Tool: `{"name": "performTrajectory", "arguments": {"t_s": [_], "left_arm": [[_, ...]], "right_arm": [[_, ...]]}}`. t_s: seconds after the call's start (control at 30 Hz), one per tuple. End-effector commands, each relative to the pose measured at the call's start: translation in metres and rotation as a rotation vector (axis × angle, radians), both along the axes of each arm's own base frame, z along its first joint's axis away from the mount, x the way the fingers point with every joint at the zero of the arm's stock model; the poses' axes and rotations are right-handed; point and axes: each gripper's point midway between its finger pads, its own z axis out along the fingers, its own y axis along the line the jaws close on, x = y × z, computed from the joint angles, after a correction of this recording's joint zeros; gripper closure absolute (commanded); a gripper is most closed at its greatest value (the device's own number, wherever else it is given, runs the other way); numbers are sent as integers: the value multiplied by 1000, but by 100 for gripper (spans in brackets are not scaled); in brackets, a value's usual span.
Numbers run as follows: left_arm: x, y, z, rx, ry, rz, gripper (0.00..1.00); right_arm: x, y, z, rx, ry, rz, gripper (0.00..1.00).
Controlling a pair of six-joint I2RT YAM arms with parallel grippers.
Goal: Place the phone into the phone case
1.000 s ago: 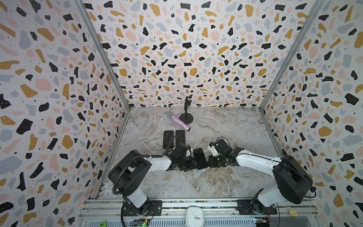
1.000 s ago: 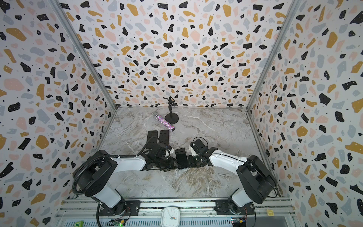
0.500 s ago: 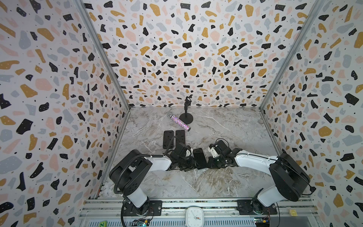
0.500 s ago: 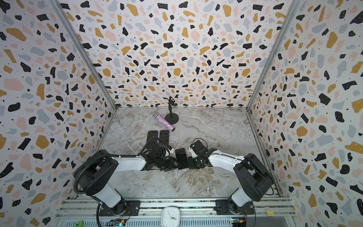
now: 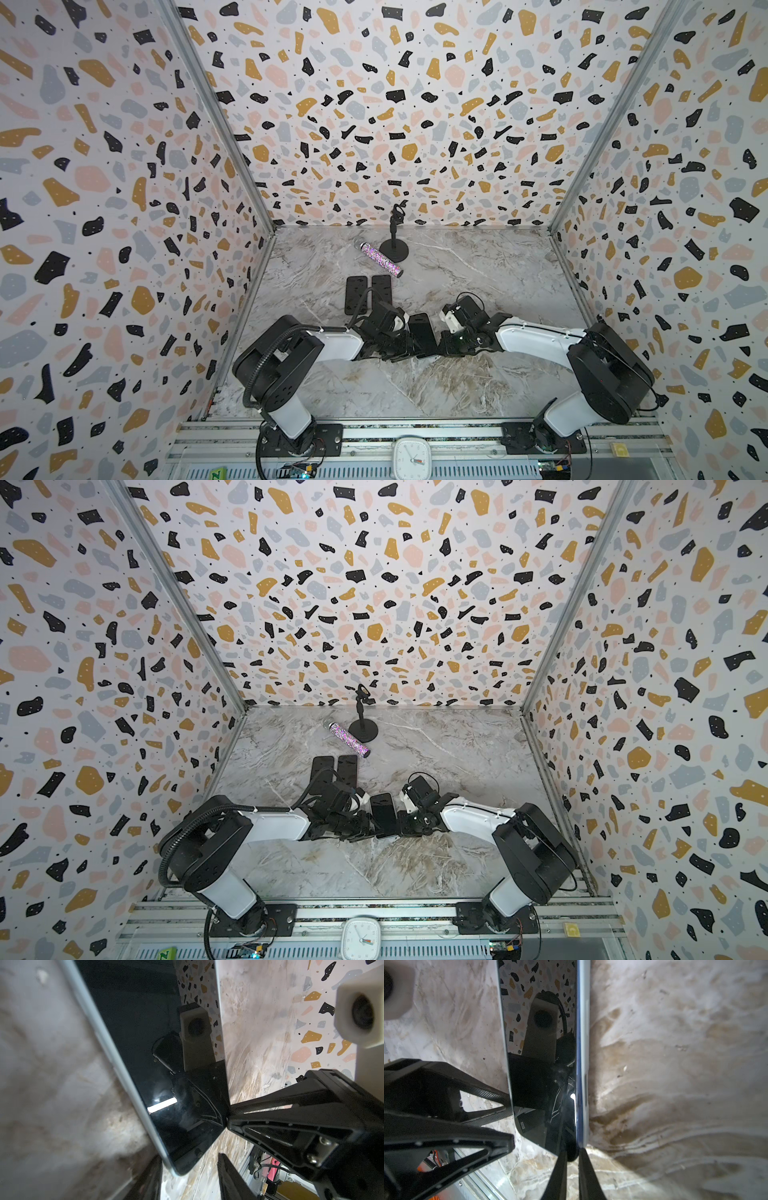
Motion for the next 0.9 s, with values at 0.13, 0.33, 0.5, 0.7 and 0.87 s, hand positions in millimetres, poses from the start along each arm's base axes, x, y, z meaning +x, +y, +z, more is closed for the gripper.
{"name": "performTrajectory", "arguments": {"t_s": [0.13, 0.33, 0.5, 0.7, 0.87], "left_arm": [[-18, 15, -34, 88, 78, -2, 53], [-20, 15, -34, 84, 79, -7, 54], [-19, 14, -34, 82, 80, -8, 54], [-21, 28, -33, 157, 62, -24, 54], [-34, 45, -39, 257, 81, -92, 51]], "right_arm": [[-17, 17, -13, 52, 56, 68, 89], [-26, 17, -25, 56, 94, 76, 90], [-30, 16, -28, 42, 111, 75, 92], [2, 1, 13, -43, -54, 40, 91], [18, -5, 18, -25, -80, 29, 82]]}}
